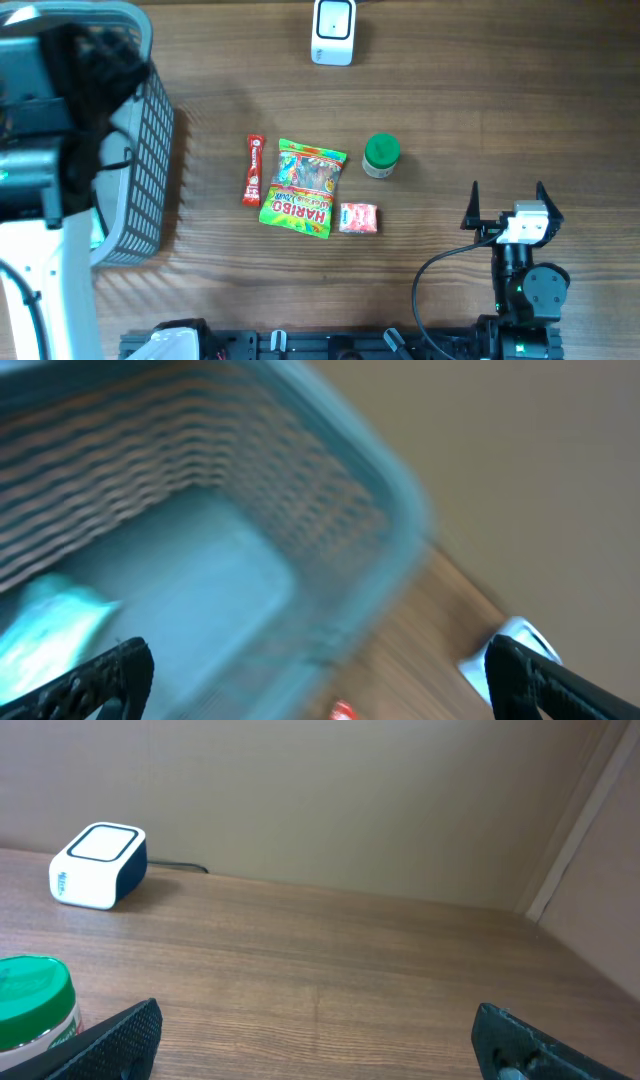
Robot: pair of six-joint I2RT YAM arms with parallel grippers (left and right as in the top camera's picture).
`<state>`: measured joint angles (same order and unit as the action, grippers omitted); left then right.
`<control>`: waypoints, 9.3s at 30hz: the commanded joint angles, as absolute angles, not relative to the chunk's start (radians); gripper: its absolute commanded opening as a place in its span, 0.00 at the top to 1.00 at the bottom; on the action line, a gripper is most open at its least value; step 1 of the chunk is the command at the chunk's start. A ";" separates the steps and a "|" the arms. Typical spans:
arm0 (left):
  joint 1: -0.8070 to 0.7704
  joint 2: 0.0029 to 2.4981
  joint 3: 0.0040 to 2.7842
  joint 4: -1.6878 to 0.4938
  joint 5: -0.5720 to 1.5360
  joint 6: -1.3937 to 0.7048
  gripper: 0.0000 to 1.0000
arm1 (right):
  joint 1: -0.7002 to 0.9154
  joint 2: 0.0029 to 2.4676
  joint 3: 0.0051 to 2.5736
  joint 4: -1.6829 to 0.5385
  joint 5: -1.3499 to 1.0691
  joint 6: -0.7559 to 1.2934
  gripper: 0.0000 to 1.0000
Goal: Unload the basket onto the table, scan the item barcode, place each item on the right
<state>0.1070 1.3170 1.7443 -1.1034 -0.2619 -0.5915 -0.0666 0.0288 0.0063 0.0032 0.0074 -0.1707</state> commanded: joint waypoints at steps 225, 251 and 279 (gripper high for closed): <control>-0.017 0.299 1.345 -0.473 -0.132 0.096 0.00 | -0.064 0.025 0.005 0.006 -0.001 -0.182 0.00; -0.040 0.007 1.298 -0.502 0.171 0.097 0.00 | -0.064 0.025 0.005 0.006 -0.001 -0.182 0.00; -0.041 0.008 0.228 -0.307 0.138 0.007 0.00 | -0.064 0.025 0.005 0.006 -0.001 -0.182 0.00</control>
<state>-0.0395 0.0147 0.2699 -0.3096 0.0856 0.0216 -0.0666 0.0288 0.0063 0.0032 0.0071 -0.1707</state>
